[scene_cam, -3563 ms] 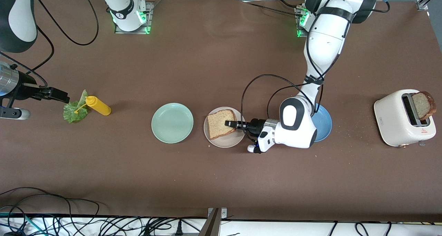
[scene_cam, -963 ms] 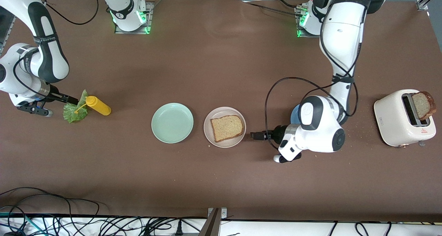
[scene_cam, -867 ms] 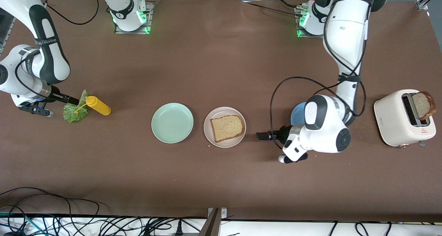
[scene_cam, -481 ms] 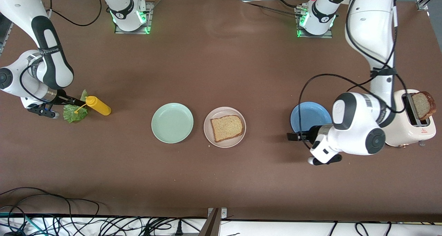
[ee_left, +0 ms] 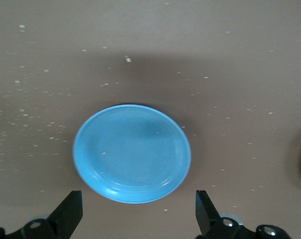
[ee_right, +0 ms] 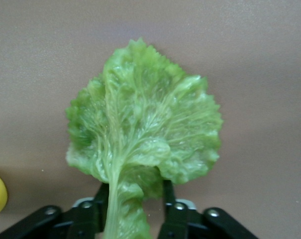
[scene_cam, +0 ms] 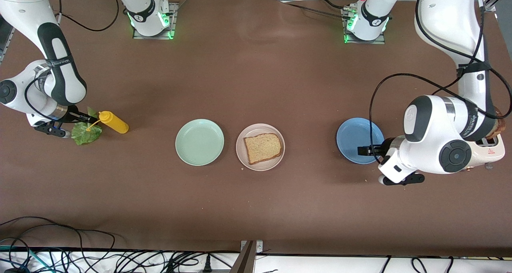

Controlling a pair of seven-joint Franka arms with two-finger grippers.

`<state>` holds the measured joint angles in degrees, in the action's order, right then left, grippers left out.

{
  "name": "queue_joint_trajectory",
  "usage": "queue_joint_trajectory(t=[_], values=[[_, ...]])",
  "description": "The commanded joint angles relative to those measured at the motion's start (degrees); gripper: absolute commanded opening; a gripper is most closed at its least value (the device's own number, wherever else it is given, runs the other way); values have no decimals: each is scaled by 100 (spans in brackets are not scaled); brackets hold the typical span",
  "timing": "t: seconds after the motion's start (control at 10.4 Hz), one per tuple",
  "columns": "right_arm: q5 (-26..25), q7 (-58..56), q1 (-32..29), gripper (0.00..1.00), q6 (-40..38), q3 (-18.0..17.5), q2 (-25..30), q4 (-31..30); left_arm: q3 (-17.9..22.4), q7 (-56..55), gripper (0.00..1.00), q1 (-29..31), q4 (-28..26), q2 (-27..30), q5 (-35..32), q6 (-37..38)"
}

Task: Make sandwich on beige plate with both arms
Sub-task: 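Lift the lettuce with the right gripper and carry it toward the beige plate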

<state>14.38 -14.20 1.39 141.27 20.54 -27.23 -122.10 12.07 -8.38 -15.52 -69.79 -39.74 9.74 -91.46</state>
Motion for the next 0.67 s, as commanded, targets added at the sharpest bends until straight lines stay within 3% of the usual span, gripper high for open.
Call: queue_joint_trajectory(t=[0.0,0.29,0.58], values=[[144,-188,-7,0,-46,-33,155,125,-20,-76,100,144,-70,229,-420,198],[82,-425,-16,0,-965,107,603,641,-20,-41,100,574,-35,317,-412,198],[56,-408,-16,0,-2905,309,683,1949,-56,-24,100,778,-35,503,-341,198]])
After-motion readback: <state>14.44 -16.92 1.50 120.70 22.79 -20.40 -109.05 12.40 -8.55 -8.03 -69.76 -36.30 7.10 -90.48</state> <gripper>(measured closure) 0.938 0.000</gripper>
